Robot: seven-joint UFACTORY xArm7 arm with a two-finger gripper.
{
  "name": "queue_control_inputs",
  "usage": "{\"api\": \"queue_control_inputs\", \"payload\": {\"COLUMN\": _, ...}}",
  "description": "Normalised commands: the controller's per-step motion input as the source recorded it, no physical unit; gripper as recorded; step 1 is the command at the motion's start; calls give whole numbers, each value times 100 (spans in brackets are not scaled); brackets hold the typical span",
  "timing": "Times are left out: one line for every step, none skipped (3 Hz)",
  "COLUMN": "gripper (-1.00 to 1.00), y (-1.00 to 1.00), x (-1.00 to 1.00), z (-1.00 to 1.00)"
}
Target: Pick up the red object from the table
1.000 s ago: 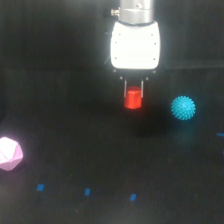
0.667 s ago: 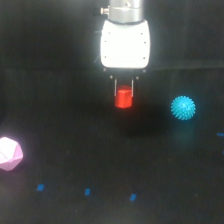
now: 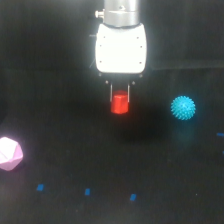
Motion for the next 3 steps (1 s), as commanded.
{"api": "queue_control_inputs", "payload": {"gripper": -92, "y": -3, "x": -3, "z": -28}}
{"api": "queue_control_inputs", "payload": {"gripper": -100, "y": 18, "x": 5, "z": 1}}
{"api": "queue_control_inputs", "payload": {"gripper": -100, "y": -25, "x": 77, "z": 17}}
